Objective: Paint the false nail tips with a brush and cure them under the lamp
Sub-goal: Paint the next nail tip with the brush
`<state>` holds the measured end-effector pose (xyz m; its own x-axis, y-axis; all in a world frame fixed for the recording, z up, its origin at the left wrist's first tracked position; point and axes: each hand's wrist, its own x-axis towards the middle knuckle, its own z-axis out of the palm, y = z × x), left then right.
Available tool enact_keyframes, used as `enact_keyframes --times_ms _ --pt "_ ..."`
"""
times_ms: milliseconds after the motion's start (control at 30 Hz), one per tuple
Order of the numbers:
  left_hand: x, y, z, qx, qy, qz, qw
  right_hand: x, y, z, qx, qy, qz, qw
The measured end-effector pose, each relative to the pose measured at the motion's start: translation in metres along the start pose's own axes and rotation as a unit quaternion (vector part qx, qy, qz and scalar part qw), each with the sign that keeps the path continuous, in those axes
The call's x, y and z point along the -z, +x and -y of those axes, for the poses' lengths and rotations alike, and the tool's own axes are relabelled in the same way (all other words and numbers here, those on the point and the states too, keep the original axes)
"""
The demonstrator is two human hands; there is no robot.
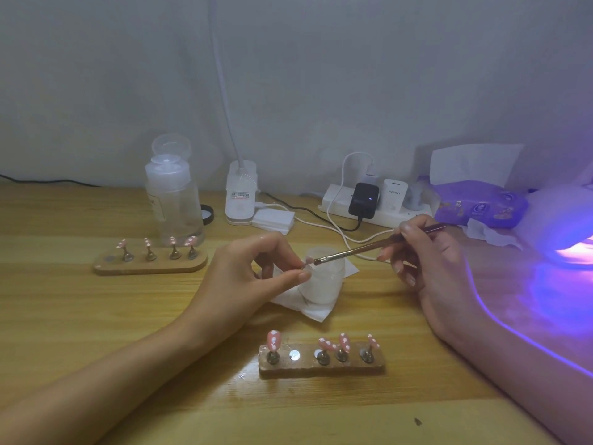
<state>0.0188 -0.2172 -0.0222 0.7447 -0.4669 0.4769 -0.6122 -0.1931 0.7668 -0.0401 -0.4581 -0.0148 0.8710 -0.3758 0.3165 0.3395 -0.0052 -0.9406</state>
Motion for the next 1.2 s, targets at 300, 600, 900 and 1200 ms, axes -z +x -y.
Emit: enact_keyframes --times_ms 300,600,900,1200 --pt "0.000 0.001 0.004 -0.003 0.002 -0.020 1.000 -0.011 0.002 0.026 0.141 -0.105 0.110 0.978" --pt "-0.001 0.003 0.002 0.007 -0.037 -0.011 0.999 -0.010 0.002 0.021 0.074 -0.109 0.123 0.984" --pt "-0.001 0.002 0.003 0.011 -0.035 -0.014 0.999 0.004 0.007 0.000 -0.060 0.039 -0.027 0.997" --pt "0.000 0.001 0.004 0.012 -0.013 -0.009 1.000 0.001 0.004 0.003 -0.036 0.064 -0.001 0.997"
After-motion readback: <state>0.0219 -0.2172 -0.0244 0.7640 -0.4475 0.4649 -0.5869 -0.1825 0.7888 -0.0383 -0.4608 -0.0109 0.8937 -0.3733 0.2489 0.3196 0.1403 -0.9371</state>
